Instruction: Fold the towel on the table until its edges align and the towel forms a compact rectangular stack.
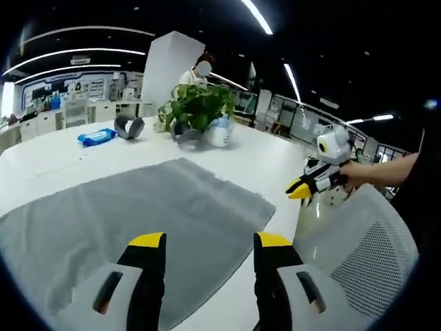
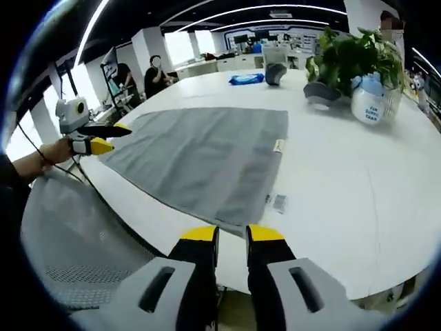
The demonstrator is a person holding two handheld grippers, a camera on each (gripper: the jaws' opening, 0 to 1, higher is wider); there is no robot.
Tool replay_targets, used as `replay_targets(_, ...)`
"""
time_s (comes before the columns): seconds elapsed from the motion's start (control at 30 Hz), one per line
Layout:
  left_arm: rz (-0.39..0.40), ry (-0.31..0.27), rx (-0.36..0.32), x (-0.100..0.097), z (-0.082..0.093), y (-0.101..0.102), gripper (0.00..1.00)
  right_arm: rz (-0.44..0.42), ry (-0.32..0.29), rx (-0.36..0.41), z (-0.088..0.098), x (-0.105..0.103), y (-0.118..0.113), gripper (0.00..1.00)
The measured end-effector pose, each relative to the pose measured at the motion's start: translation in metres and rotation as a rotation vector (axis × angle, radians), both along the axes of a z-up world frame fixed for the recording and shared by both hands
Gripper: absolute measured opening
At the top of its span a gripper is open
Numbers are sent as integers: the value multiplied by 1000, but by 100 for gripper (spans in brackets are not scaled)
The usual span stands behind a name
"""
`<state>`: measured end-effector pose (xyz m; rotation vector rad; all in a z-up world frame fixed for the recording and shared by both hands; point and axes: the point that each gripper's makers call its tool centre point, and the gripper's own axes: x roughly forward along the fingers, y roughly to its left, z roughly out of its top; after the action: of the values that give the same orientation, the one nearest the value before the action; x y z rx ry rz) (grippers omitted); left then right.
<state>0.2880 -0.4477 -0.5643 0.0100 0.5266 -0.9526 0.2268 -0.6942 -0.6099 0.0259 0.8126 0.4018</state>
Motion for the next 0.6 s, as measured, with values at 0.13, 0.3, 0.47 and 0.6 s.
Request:
replay_targets(0.13,-18,-17,75,-2,-11,3,53,-13,37,2,-15,8,-3,13)
replay_targets(0.3,-14,-27,51,-5,-4,2,53,18,53,-14,-22,13,5,12)
replay_targets(0.47,-18,-31,57,-5,-5,1,53,6,84,-10,-32,14,2,11)
replay_targets(0.6,-39,-29,83,-10,-10,-2,53,43,102,-4,-36,10,7,1)
